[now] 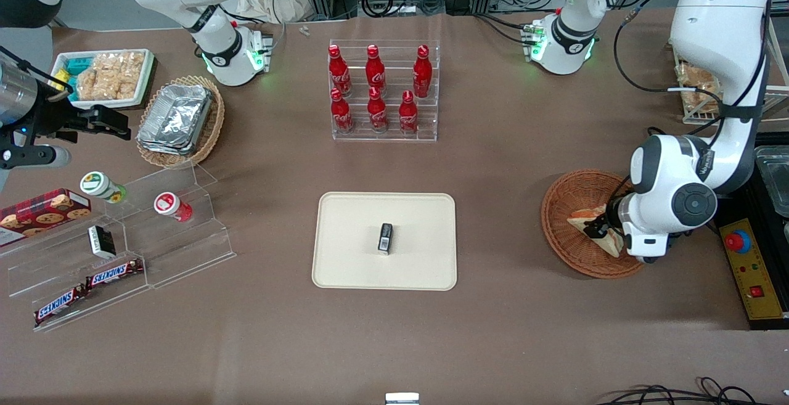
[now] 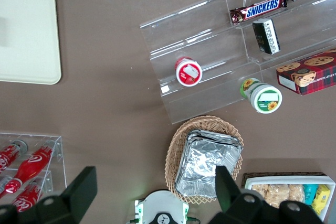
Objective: Place sandwich from basket to tray
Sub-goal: 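Close the left gripper on the sandwich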
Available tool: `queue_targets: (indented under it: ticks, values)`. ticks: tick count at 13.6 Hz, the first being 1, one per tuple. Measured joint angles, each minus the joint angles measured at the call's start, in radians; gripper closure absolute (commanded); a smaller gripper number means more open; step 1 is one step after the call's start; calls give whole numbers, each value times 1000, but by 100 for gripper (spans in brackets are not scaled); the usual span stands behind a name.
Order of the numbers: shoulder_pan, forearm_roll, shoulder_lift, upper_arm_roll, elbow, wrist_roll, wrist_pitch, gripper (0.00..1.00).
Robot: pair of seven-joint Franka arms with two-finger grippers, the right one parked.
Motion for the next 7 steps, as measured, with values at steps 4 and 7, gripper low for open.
queue_targets:
  ticks: [4, 7]
  values:
    - [0, 0, 7, 4, -10, -10, 47, 85]
    - [0, 0, 7, 4, -1, -42, 57, 98]
